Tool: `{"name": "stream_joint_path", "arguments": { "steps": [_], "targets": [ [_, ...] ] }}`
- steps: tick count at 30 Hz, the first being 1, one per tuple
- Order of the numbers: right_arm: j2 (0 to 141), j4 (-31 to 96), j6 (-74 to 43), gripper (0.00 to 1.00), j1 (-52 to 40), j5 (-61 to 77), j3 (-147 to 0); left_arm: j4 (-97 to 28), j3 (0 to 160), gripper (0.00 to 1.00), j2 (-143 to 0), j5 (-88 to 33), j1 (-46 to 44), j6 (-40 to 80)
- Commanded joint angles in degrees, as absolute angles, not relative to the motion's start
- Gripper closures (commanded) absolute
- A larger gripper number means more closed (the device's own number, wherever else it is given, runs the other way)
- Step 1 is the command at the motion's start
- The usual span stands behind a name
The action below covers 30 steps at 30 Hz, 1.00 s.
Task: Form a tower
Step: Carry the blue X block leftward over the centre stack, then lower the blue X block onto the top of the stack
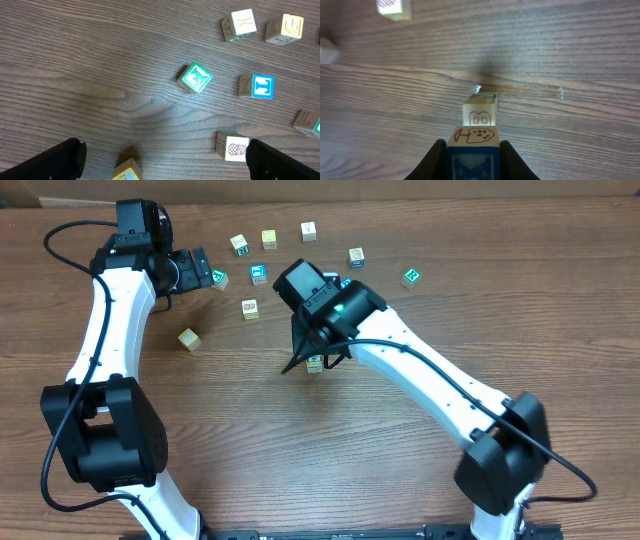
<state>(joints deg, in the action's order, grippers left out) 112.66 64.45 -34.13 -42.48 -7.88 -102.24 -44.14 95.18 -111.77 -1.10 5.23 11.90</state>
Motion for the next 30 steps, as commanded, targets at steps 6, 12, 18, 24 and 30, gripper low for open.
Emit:
{"name": "stream_joint_path", "arguments": {
  "steps": [6,12,18,24,30],
  "targets": [
    [116.1,62.8,-34.0,0.78,-42.8,-8.6,-101.9,-43.9,95.2,0.00,-110.2,-1.1,4.9,12.4],
    [116.1,62.2,-32.5,0.78,-42.8,-8.6,-101.9,-43.9,95.2,0.00,-110.2,-1.1,4.9,12.4],
    [116.1,62.1,-31.0,0.78,-42.8,-8.6,-102.0,-43.9,95.2,0.01,-110.2,-1.1,4.8,12.4],
    [116.1,61.8,-28.9,0.78,-42.7,-8.6,-102.0,-43.9,95.2,0.01,-110.2,-1.1,4.8,12.4],
    [116.1,61.2,-28.9,0.78,-42.7,-8.6,-102.0,-43.9,95.2,0.01,-110.2,-1.1,4.8,12.4]
  ]
}}
